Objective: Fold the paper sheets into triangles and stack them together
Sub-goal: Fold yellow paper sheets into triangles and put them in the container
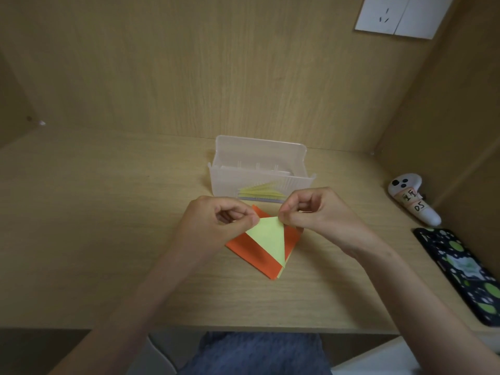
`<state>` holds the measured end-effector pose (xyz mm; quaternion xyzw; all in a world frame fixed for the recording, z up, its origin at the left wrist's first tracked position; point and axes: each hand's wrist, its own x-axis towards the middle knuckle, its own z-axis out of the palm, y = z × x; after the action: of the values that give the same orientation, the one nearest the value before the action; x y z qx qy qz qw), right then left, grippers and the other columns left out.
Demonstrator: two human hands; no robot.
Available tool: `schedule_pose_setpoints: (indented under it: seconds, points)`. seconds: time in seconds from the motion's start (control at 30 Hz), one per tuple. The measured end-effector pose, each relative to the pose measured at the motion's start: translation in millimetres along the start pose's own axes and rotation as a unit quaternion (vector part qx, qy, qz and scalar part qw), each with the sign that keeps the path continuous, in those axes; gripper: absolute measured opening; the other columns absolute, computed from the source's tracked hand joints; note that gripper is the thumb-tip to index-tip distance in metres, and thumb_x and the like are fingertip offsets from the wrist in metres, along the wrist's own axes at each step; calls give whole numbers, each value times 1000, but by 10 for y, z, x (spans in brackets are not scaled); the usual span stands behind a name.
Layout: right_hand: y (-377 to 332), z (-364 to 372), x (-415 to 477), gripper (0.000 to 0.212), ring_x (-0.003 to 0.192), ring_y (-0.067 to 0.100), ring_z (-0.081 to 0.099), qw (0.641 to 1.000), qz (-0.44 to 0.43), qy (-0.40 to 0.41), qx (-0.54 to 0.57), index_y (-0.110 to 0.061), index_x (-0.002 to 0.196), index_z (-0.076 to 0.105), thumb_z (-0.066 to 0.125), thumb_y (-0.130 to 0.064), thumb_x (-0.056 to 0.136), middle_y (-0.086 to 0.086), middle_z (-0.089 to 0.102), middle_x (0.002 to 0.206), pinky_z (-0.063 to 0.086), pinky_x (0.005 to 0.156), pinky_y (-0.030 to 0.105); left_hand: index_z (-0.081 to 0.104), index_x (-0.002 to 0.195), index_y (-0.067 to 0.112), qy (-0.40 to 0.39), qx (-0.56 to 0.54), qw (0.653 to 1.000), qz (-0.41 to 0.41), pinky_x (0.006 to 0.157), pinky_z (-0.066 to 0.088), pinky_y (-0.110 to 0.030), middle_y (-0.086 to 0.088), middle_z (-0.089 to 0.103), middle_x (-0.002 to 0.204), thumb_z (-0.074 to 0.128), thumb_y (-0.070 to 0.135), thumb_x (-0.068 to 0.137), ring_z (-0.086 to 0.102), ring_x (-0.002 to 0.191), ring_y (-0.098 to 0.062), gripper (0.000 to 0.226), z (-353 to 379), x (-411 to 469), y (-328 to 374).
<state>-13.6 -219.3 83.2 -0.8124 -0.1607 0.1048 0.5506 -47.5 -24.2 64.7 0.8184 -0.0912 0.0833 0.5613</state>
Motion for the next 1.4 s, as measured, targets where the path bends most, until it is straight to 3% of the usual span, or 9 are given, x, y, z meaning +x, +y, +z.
schedule_pose_setpoints:
  seconds: [0.1, 0.23, 0.33, 0.6, 0.77, 0.83, 1.03, 1.23, 1.4]
  points:
    - [23, -30, 9, 12, 61, 10, 54, 1000, 10, 13, -4, -9, 71, 68, 65, -1, 78, 11, 64, 70, 44, 56, 19, 71, 67, 29, 8, 3, 1000, -9, 56, 42, -8, 16, 64, 58, 74, 15, 75, 55, 57, 4, 17, -2, 10, -3]
    - [36, -120, -30, 6, 68, 14, 62, 995, 8, 54, 81, 0, 80, 66, 62, -1, 84, 12, 70, 75, 49, 57, 25, 72, 68, 30, 38, -24, 998, -40, 58, 44, -7, 9, 68, 63, 74, 17, 76, 56, 60, 4, 16, -109, 51, -49]
    - [32, 25, -27, 26, 72, 13, 62, 996, 15, 27, 85, 0, 94, 69, 72, -20, 77, 8, 71, 82, 49, 58, 26, 71, 66, 30, 22, -36, 998, -37, 58, 45, -8, 7, 69, 65, 74, 14, 75, 57, 61, 2, 18, -68, 49, -51]
    - [26, 247, 36, 2, 65, 15, 52, 997, -8, 32, 69, -7, 77, 71, 72, -9, 79, 11, 63, 72, 40, 54, 16, 70, 67, 26, 10, -45, 998, -32, 60, 44, -8, 16, 66, 63, 73, 12, 76, 57, 61, 4, 17, 21, 50, -62]
    - [11, 270, 21, 5, 73, 22, 50, 998, -33, 36, 49, -14, 76, 72, 72, -15, 80, 22, 61, 78, 38, 67, 35, 70, 67, 25, 23, -44, 998, -26, 60, 44, -9, 11, 67, 65, 72, 13, 75, 58, 63, 1, 15, 41, 68, -63]
    - [9, 258, 14, 5, 74, 23, 50, 997, -27, 41, 52, -15, 76, 72, 71, -15, 81, 21, 60, 78, 36, 67, 36, 71, 67, 27, 19, -36, 999, -26, 60, 44, -8, 14, 68, 66, 73, 14, 76, 59, 64, 2, 15, 13, 66, -68]
    - [16, 221, -4, 7, 71, 22, 50, 997, -15, 43, 55, -16, 75, 72, 71, -14, 81, 19, 61, 77, 37, 63, 32, 74, 70, 28, 4, -27, 999, -41, 66, 47, -9, 14, 73, 76, 73, 15, 76, 66, 72, 0, 14, -52, 37, -69]
    - [15, 191, -14, 11, 60, 7, 53, 996, -6, 50, 69, -16, 72, 71, 70, -10, 81, 4, 64, 68, 38, 52, 12, 73, 67, 24, 9, -3, 998, -58, 58, 41, -4, 11, 72, 64, 73, 14, 76, 61, 61, 5, 14, -100, 13, -53]
    - [22, 165, -23, 12, 57, 3, 55, 996, -1, 48, 69, -16, 71, 71, 69, -10, 82, -1, 65, 64, 39, 51, 12, 73, 65, 27, -4, -14, 997, -77, 70, 50, -14, 8, 73, 66, 72, 16, 77, 67, 69, -3, 16, -156, 6, -72]
